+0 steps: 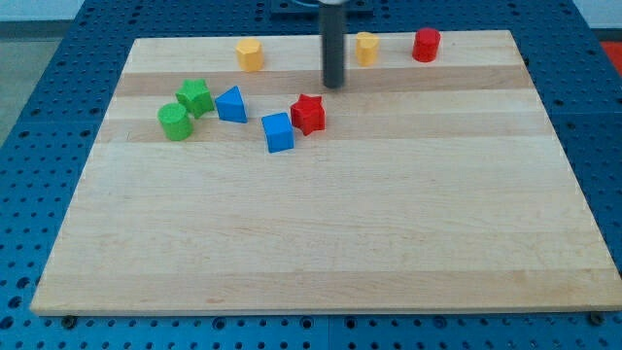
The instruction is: Place the red star in between the yellow heart and yellow hexagon
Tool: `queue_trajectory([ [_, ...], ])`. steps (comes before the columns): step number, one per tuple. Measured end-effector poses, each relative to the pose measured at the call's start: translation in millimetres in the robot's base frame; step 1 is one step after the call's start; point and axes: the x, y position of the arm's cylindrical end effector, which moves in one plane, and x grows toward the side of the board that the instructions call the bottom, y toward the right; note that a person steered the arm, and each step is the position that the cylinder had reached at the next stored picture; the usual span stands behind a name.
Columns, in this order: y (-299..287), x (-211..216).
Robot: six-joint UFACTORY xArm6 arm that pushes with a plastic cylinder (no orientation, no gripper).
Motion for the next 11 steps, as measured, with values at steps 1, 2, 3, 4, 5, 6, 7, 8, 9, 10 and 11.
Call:
queue_trajectory([
  [1,15,56],
  [2,-19,75],
  [3,-54,75],
  [4,-64,77],
  [5,-73,77],
  [6,-78,76],
  [7,-80,72],
  [8,-80,60],
  [9,-80,43],
  [10,-80,28],
  [11,-80,22],
])
